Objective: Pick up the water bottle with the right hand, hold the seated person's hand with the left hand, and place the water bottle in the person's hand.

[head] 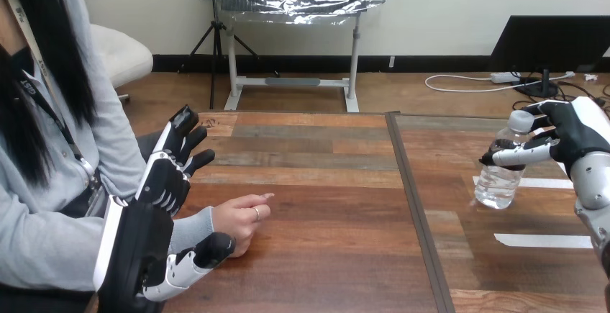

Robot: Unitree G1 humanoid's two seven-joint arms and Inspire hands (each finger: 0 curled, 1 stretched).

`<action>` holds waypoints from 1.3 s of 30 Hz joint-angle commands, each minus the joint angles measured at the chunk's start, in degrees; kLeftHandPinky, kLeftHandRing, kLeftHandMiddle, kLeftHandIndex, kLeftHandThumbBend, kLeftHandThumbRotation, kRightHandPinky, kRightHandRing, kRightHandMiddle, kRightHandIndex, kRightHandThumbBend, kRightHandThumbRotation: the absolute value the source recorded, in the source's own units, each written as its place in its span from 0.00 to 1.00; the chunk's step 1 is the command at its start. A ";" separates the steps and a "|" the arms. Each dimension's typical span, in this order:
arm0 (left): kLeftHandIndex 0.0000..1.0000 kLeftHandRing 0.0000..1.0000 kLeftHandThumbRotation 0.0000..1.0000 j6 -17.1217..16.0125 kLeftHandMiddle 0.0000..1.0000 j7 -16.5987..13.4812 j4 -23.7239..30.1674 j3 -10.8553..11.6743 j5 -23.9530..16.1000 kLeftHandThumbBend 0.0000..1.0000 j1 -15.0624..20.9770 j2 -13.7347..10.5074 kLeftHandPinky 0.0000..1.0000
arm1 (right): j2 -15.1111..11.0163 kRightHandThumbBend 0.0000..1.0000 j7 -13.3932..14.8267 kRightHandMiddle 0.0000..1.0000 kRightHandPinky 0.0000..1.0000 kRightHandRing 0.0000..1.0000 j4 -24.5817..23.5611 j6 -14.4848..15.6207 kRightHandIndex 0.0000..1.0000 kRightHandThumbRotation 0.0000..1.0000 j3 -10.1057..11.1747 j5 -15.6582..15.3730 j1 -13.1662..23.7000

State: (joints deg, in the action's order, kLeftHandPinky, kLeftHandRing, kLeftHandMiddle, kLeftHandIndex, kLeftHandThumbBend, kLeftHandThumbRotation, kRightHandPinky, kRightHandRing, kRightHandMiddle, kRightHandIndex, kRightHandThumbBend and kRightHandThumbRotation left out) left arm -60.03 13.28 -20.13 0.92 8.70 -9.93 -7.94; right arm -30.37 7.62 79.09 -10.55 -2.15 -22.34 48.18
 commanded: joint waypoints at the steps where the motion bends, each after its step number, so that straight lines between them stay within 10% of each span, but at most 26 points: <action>1: 0.94 0.93 0.67 -1.01 0.96 0.18 2.61 0.26 0.75 1.00 1.55 0.20 0.86 | 1.59 0.91 2.35 0.60 0.53 0.56 -0.84 -1.23 0.64 0.00 0.73 0.92 0.90; 39: 0.92 0.91 0.68 -1.70 0.94 0.37 2.78 0.18 0.89 1.00 1.09 0.22 0.83 | 2.94 0.86 4.27 0.53 0.42 0.49 -1.21 -1.28 0.52 0.00 4.99 5.76 1.09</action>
State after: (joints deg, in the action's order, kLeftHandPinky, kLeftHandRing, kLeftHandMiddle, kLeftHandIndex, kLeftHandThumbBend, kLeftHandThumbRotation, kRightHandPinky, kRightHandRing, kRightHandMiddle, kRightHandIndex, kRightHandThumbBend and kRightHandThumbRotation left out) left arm -60.44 13.43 -19.83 0.94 8.72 -10.74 -7.95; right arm -28.08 10.80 79.08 -10.76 1.73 -17.74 47.04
